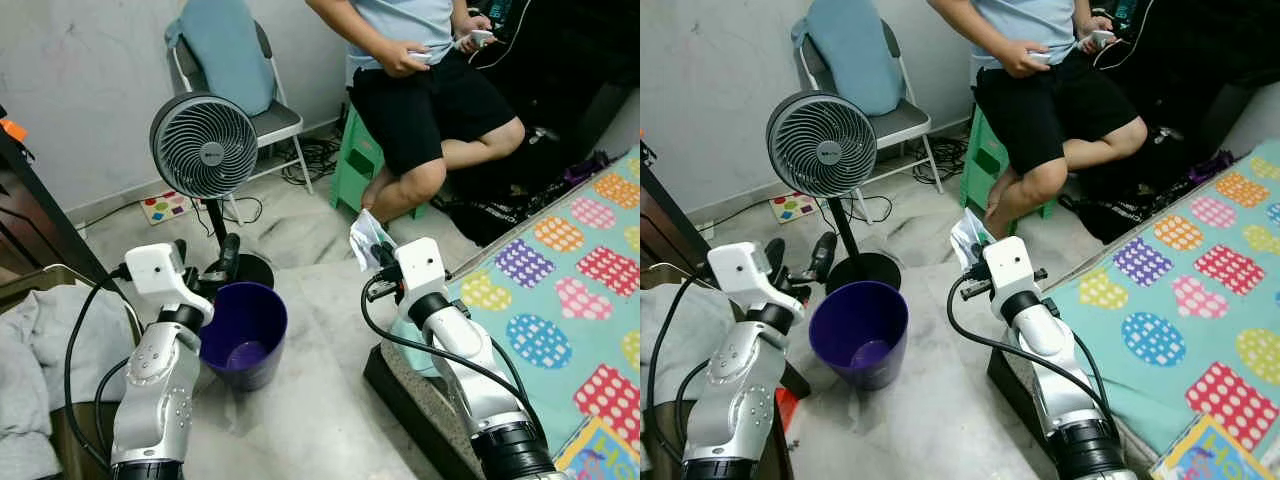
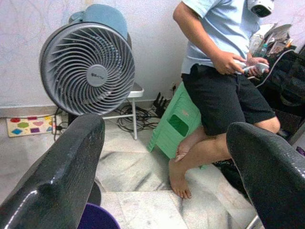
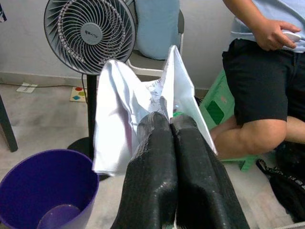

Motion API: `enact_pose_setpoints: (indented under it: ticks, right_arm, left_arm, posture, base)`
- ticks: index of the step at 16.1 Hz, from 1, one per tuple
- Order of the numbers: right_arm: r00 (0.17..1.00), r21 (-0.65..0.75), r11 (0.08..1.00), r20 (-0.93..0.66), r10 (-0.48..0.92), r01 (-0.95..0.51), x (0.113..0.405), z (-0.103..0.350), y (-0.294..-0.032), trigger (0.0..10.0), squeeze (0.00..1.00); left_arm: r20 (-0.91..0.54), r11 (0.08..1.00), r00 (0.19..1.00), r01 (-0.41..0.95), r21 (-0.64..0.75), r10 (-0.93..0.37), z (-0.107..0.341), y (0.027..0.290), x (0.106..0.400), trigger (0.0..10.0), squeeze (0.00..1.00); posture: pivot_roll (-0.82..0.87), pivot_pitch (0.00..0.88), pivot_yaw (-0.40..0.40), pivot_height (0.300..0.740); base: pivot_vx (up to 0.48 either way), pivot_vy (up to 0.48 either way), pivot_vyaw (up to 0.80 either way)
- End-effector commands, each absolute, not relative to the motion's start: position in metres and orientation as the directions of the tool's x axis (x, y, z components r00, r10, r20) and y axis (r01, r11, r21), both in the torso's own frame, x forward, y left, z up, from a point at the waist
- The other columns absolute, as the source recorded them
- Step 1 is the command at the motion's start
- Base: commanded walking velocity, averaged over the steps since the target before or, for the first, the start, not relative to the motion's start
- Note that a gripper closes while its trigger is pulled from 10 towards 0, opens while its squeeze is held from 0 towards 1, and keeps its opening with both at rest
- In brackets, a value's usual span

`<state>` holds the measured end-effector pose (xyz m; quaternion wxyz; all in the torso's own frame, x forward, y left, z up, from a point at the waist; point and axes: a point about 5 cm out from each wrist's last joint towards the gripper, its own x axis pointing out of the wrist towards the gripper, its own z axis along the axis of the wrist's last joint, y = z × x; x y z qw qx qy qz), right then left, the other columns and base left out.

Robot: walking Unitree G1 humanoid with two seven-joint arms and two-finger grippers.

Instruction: Clean up the room

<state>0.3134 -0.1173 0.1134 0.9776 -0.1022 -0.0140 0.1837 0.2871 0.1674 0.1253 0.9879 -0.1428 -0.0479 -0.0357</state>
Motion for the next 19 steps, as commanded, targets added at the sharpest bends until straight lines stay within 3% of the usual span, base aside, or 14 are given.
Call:
enact_pose_setpoints:
  ticks: [1, 5, 9, 16, 19]
  right_arm:
    - [0.928, -0.202, 0.910, 0.004, 0.371, -0.363, 0.3167, 0.1176, -0.1141, 10.0, 0.00]
    - [0.929, -0.208, 0.911, 0.018, 0.368, -0.357, 0.3187, 0.1203, -0.1127, 10.0, 0.00]
    - [0.928, -0.202, 0.911, 0.020, 0.371, -0.360, 0.3164, 0.1188, -0.1104, 10.0, 0.00]
    - [0.927, -0.208, 0.908, 0.020, 0.374, -0.363, 0.3174, 0.1181, -0.1103, 10.0, 0.00]
    - [0.929, -0.201, 0.912, 0.019, 0.369, -0.358, 0.3177, 0.1179, -0.1112, 10.0, 0.00]
  left_arm:
    - [0.108, 0.959, 0.993, 0.081, -0.273, -0.053, 0.1266, 0.1695, 0.2882, 10.0, 0.00]
    - [0.110, 0.960, 0.992, 0.082, -0.268, -0.054, 0.1280, 0.1701, 0.2887, 10.0, 0.00]
    - [0.110, 0.960, 0.992, 0.089, -0.264, -0.062, 0.1284, 0.1697, 0.2884, 10.0, 0.00]
    - [0.108, 0.960, 0.992, 0.089, -0.266, -0.062, 0.1290, 0.1691, 0.2878, 10.0, 0.00]
    - [0.089, 0.961, 0.995, 0.064, -0.271, -0.041, 0.1262, 0.1695, 0.2876, 10.0, 0.00]
  posture:
    - [-0.06, 0.008, 0.007, 0.740]
    - [-0.06, 0.011, 0.012, 0.740]
    - [-0.06, 0.013, 0.018, 0.740]
    - [-0.05, 0.014, 0.019, 0.740]
    - [-0.05, 0.018, 0.020, 0.740]
  base:
    - [0.259, 0.000, 0.00]
    - [0.255, 0.000, 0.00]
    - [0.267, 0.000, 0.75]
    - [0.274, 0.000, 0.16]
    - [0.000, 0.000, 0.00]
